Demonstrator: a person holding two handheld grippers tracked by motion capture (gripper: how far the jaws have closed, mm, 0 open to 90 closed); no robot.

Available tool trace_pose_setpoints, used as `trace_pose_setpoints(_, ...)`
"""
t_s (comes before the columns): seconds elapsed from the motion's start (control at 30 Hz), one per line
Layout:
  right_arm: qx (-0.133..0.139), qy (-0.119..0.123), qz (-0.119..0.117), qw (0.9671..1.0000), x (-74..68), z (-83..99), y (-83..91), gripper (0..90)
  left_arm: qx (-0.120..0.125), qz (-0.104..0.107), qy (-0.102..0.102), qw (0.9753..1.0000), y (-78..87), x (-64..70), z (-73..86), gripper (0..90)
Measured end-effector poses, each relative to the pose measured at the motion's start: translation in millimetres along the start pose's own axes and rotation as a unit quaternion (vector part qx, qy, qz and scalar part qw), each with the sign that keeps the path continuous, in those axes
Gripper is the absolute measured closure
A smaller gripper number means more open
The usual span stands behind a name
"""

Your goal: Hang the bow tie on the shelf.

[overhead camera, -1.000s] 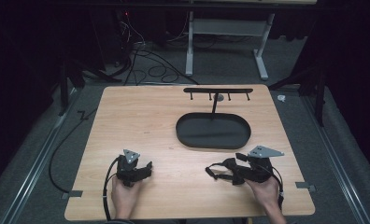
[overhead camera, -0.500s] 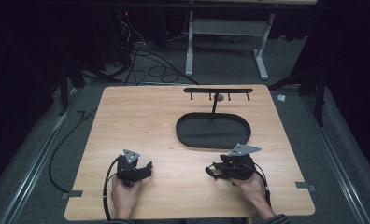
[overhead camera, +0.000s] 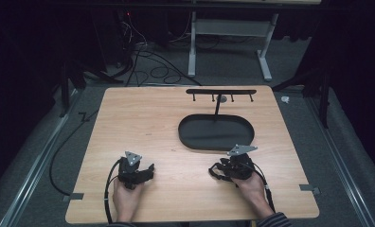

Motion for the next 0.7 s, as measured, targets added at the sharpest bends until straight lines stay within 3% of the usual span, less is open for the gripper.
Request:
trace_pose_setpoints(0.37, -0.001, 0.005, -0.001, 1.0000, 4.5, 5.1, -0.6, 88.2, 0.000, 0.001, 0.000, 1.0000, 0.0, 0.0, 0.0, 24.2)
trace_pose_setpoints(0.7, 0.035, -0.007, 0.005, 0.9994, 9.8, -0.9, 20.6, 89.9, 0.001, 0.001, 0.001, 1.0000, -0.2, 0.3, -0.1, 23.9)
Point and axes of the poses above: each handheld gripper's, and its own axes: y roughly backward along the jaws, z roughly out of its underside, x roughly to its right, the point moved 8 cm from there along -y, roughly forward along the jaws, and after that the axes turned 4 degrees about -z, right-handed, at the moved point
